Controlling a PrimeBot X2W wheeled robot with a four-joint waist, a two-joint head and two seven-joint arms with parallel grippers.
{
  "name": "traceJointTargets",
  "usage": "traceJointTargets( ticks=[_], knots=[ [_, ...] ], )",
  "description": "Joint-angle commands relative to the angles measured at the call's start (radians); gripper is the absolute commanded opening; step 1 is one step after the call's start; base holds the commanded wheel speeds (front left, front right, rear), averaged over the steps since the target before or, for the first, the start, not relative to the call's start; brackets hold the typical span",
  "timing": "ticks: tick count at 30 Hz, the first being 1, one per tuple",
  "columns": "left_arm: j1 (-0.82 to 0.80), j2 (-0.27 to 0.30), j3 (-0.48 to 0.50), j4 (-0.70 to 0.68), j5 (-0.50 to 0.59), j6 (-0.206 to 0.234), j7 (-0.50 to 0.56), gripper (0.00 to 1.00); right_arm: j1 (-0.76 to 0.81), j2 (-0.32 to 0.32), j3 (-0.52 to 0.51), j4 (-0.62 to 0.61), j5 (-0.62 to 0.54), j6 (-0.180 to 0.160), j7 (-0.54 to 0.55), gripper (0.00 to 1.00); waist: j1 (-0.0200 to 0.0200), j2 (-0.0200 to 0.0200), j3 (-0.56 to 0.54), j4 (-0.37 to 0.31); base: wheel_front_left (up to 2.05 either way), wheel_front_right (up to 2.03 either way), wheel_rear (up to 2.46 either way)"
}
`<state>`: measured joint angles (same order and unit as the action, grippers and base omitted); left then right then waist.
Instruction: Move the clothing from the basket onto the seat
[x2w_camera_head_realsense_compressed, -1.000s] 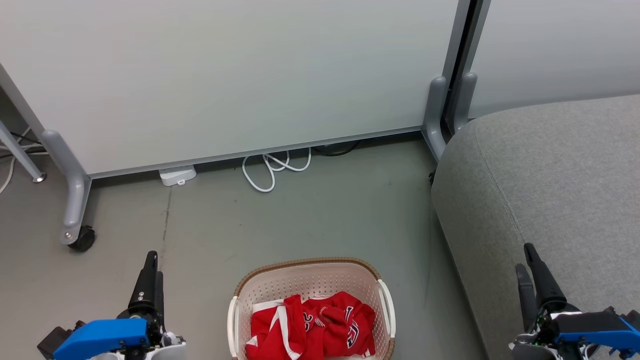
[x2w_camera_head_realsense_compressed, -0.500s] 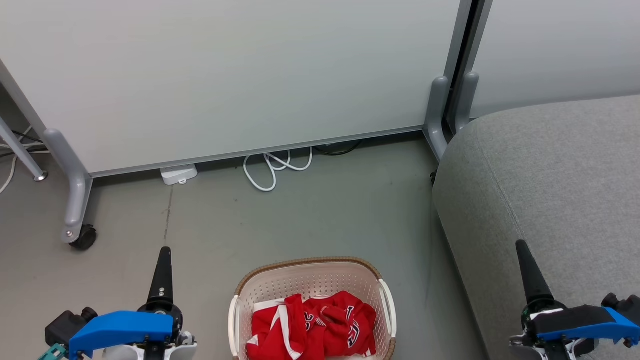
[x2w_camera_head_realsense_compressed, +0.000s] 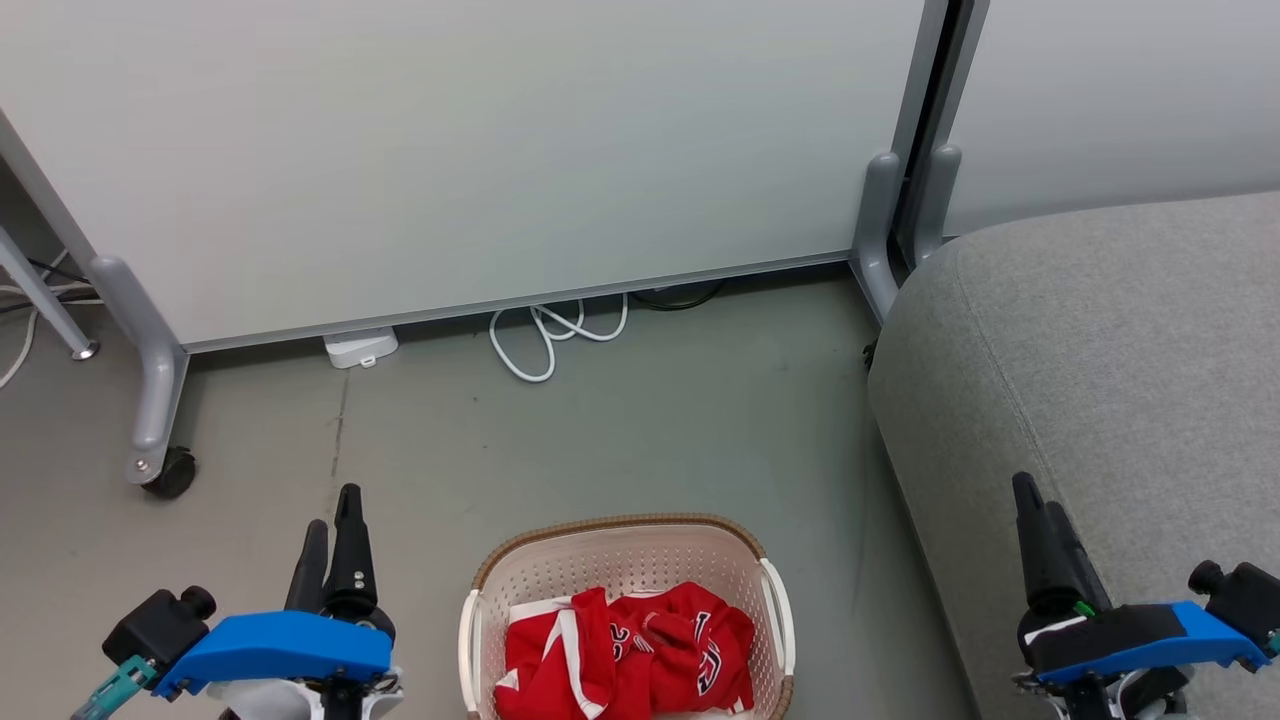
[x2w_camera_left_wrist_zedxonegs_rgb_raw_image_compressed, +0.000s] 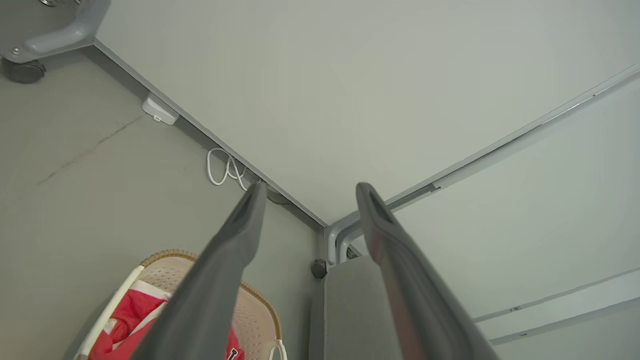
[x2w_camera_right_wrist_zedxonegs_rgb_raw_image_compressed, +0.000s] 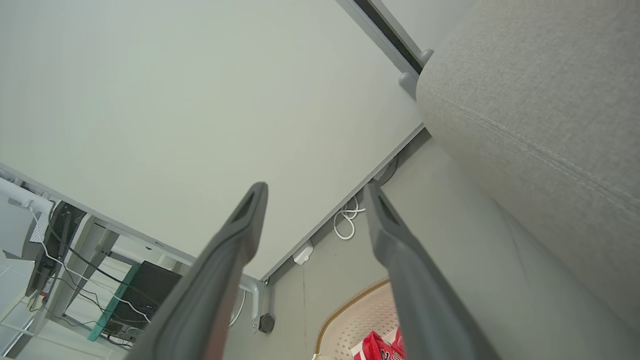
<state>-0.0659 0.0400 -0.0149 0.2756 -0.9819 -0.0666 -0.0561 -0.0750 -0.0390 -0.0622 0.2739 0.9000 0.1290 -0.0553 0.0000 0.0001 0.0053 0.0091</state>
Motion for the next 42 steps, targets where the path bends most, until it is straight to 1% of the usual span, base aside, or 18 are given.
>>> traceJointTargets(
  ticks=[1, 20, 42],
  knots=[
    [-0.027, 0.008, -0.007, -0.012, 0.046, 0.005, -0.012, 1.00, -0.025, -0.008, 0.004, -0.014, -0.047, 0.001, -0.012, 1.00, 0.0000, -0.0001, 0.000, 0.001, 0.00, 0.00, 0.00],
    [-0.031, 0.010, -0.041, 0.001, 0.326, 0.010, -0.071, 1.00, -0.039, -0.010, 0.028, 0.011, -0.304, 0.002, -0.071, 1.00, 0.0000, -0.0001, 0.000, 0.007, 0.00, 0.00, 0.00],
    [-0.035, 0.011, -0.067, 0.016, 0.566, 0.011, -0.127, 1.00, -0.054, -0.012, 0.037, 0.036, -0.541, 0.002, -0.124, 1.00, 0.0000, -0.0001, 0.004, 0.013, 0.00, 0.00, 0.00]
  ],
)
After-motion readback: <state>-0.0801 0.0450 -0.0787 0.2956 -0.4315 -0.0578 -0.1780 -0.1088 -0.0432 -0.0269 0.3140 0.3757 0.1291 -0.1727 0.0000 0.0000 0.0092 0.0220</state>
